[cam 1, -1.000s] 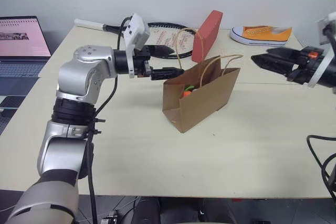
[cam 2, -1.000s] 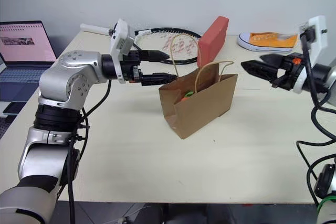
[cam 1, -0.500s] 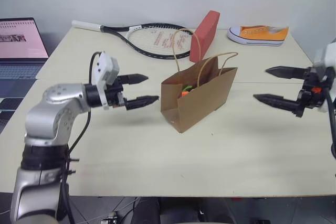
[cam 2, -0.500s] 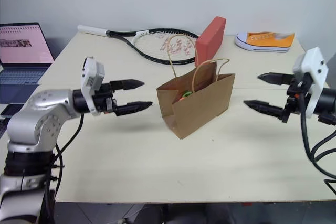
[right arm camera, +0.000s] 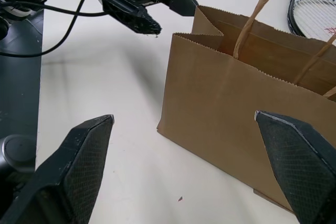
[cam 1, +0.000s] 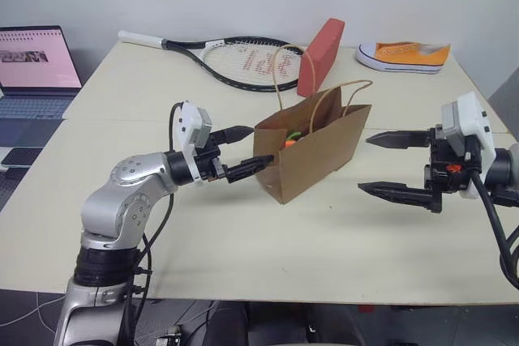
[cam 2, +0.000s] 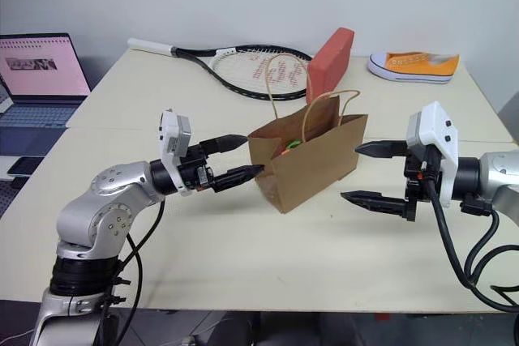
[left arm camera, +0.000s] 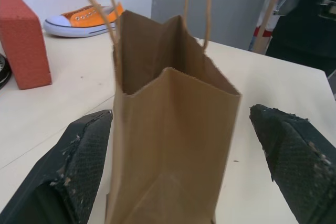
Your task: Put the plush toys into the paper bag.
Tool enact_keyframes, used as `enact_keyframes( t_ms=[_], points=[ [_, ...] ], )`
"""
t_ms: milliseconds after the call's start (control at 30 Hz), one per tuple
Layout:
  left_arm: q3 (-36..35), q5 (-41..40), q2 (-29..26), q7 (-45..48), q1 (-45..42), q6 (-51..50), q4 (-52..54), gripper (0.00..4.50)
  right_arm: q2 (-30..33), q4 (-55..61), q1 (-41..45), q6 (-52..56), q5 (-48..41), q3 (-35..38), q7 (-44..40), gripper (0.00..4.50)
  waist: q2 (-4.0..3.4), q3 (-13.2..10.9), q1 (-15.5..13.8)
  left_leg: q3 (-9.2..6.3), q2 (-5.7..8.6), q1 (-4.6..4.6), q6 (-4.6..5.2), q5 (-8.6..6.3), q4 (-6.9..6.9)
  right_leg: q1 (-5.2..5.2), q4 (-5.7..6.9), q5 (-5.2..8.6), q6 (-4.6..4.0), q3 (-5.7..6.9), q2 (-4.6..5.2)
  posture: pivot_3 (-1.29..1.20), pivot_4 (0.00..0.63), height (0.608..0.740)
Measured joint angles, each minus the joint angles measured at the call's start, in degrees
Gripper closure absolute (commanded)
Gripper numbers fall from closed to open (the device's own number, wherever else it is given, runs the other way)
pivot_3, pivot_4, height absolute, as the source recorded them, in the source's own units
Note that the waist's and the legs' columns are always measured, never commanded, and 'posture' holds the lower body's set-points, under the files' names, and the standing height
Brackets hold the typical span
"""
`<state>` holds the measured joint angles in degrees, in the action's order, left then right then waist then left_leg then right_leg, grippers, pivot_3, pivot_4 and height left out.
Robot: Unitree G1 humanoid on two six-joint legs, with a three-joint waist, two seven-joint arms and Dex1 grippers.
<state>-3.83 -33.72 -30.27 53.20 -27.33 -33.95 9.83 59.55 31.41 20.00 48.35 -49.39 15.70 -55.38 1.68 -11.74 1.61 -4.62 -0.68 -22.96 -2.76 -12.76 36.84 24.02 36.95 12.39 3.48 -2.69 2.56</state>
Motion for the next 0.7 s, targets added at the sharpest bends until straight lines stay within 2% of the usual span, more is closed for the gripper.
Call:
enact_keyframes(
  t_ms=[400, 533, 700],
  points=[
    [3.6, 0.2, -0.2, 6.1, -1.9, 1.7, -2.9, 0.02, 0.7, 1.1, -0.2, 2.3, -3.4, 0.9, 1.5, 0.00, 0.00, 0.0, 0.0, 0.00, 0.00, -0.01, 0.00, 0.00, -0.03, 0.00, -0.01, 0.00, -0.01, 0.00, 0.00, 0.00, 0.150, 0.740],
    [4.0, 1.3, 0.0, 5.8, -1.9, 2.1, -2.8, 0.02, 1.2, 1.2, -0.5, 2.8, -4.0, 1.2, 1.7, 0.00, 0.00, 0.0, 0.0, 0.00, 0.00, -0.01, 0.00, 0.00, -0.02, 0.00, -0.01, 0.01, -0.02, 0.00, 0.00, 0.00, 0.150, 0.740],
    [7.0, 4.7, 2.7, 2.2, -0.5, 4.3, -1.8, 0.02, 1.2, 2.3, -1.0, 2.8, -4.1, 1.2, 1.9, 0.00, 0.00, 0.0, 0.0, 0.00, 0.00, -0.01, 0.00, 0.00, -0.03, 0.00, -0.02, 0.00, 0.00, 0.00, 0.01, 0.00, 0.150, 0.740]
  ],
)
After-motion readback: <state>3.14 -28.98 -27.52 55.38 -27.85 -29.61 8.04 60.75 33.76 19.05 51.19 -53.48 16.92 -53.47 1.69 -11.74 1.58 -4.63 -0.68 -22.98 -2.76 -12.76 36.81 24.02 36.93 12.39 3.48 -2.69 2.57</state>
